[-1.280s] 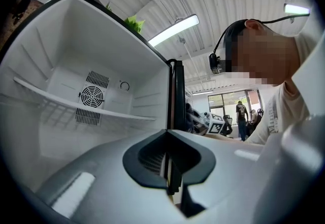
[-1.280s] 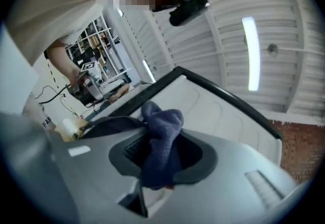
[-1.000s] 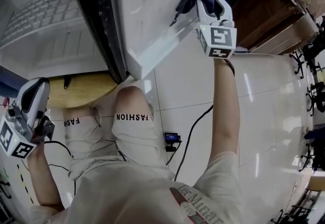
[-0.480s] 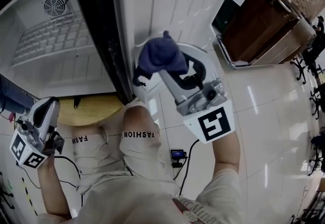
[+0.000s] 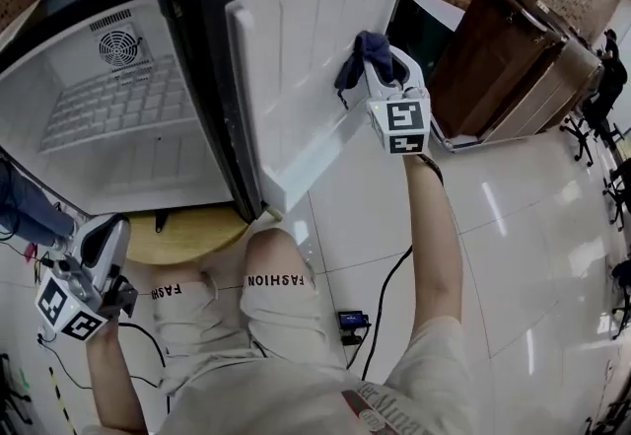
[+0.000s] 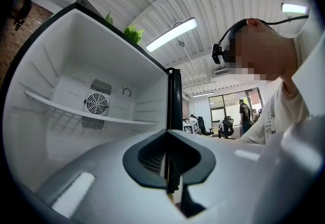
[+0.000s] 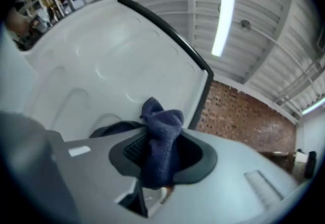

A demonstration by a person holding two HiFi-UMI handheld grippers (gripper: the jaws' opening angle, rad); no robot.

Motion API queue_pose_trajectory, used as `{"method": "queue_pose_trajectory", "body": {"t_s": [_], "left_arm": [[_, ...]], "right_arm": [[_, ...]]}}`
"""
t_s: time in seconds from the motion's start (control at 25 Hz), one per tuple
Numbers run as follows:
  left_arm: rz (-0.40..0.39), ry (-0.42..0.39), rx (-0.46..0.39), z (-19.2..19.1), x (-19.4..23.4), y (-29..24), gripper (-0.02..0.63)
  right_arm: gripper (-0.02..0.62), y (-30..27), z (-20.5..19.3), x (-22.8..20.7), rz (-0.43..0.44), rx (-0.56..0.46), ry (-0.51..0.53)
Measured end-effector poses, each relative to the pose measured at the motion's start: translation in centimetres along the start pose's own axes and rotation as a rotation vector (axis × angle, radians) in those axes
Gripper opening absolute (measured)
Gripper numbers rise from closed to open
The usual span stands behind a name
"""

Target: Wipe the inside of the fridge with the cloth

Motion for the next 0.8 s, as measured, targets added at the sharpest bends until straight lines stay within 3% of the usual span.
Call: {"method": "queue_pose_trajectory", "body": {"t_s": [0.12, 0.16, 0.24, 0.32, 0.36, 0.44, 0.52, 0.64, 0.72, 0.8], "left_arm": [[0.002, -0.002, -0.008, 0.2, -0.3, 0.1, 0.002], [0.003, -0.002, -0.007, 0.2, -0.3, 0.1, 0.002], [0.009, 0.002, 0.001, 0.0, 0.1, 0.1, 0.002], [0.018, 0.01, 0.008, -0.2, 0.6, 0.0, 0.002], [0.023, 0.014, 0.008, -0.3, 0.8, 0.0, 0.002], [0.026, 0.018, 0.002, -0.3, 0.9, -0.2, 0.002], [0.02, 0.017, -0.004, -0.1, 0.7, -0.3, 0.002], [0.007, 0.006, -0.005, 0.1, 0.3, -0.2, 0.002], [0.007, 0.004, -0.001, 0.1, 0.5, 0.0, 0.002], [0.011, 0.008, -0.002, 0.1, 0.7, 0.1, 0.002]], "right_arm": [[0.107, 0.9, -0.5, -0.8, -0.027, 0.071, 0.006], [0.109, 2.1, 0.7, -0.6, -0.034, 0.039, 0.006], [0.109, 5.9, 6.0, 0.9, -0.008, -0.161, -0.006], [0.109, 10.2, 12.4, 4.8, 0.102, -0.388, -0.064], [0.109, 12.0, 14.5, 7.4, 0.191, -0.433, -0.059], [0.109, 13.7, 16.4, 11.7, 0.332, -0.466, 0.071], [0.109, 13.4, 15.9, 12.7, 0.337, -0.492, 0.144], [0.109, 10.6, 10.6, 10.5, 0.255, -0.386, 0.134], [0.109, 8.2, 6.1, 8.5, 0.194, -0.209, 0.091], [0.109, 4.9, 1.9, 6.4, 0.126, -0.04, 0.115]]}}
Point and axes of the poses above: the fingertips, and each gripper's own axes: y backward along the fingers, x to its left, z out of its top, the point moved 7 cm from there along y, backward along the fingers, and after that the axes turned 11 degrees about y, right-handed, at the moved point
